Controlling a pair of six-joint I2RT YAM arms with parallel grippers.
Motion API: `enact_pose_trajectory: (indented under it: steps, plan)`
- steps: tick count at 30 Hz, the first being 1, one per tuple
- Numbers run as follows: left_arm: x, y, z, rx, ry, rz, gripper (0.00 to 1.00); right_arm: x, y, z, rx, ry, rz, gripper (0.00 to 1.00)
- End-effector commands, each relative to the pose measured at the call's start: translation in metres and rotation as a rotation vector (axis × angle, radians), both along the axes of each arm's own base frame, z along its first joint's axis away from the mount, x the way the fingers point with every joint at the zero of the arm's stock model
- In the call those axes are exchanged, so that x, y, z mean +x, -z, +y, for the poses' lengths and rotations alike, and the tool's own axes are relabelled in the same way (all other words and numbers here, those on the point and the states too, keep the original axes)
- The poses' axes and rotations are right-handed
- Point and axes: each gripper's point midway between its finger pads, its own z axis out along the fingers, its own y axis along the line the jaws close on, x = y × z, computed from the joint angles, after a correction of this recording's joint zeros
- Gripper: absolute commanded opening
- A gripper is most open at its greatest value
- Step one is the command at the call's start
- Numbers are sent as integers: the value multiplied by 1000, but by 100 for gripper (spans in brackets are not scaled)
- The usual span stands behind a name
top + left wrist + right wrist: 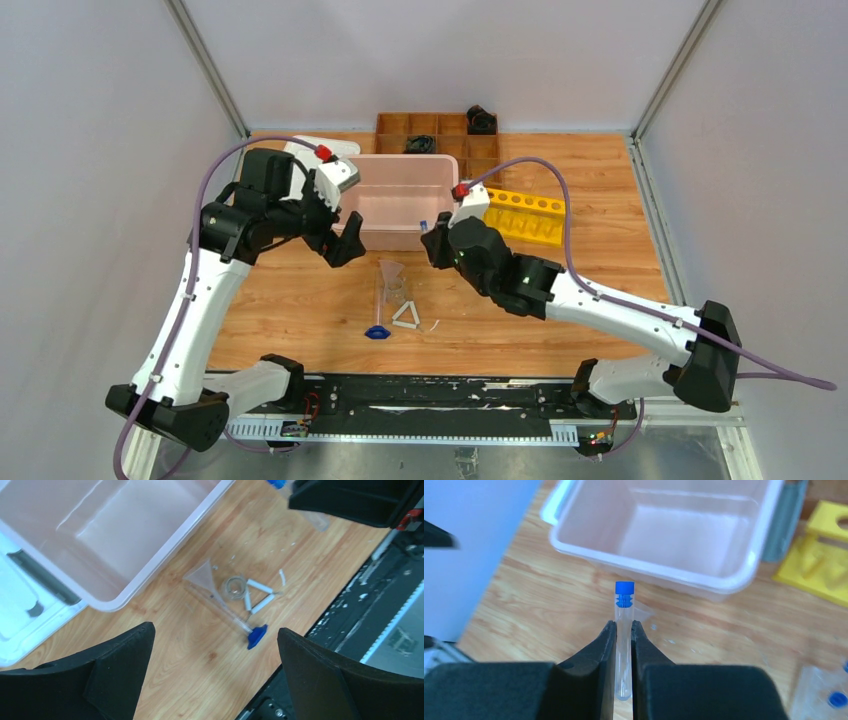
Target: Organize the chemistry lab equipment
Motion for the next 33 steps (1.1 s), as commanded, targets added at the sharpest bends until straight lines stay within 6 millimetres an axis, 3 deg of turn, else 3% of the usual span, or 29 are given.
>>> enact_pose_trajectory:
  steps: [1, 6, 12, 17, 23, 33]
  plan:
    - [-10, -36, -31, -177, 103, -11, 98, -4, -70, 33, 189, -93, -76, 0]
    - [-5, -55, -43, -263, 100, -8, 93, -4, -119, 58, 366, -116, -122, 0]
    - [-4, -67, -51, -356, 62, 16, 81, -10, -152, 83, 485, -126, -144, 0]
    - [-5, -70, -52, -394, 47, 8, 68, -16, -163, 95, 536, -139, -148, 0]
    - [-6, -65, -52, -397, 38, 17, 42, -20, -164, 97, 536, -136, -165, 0]
    - [-15, -51, -61, -437, 76, 103, 29, -24, -169, 99, 540, -142, -194, 0]
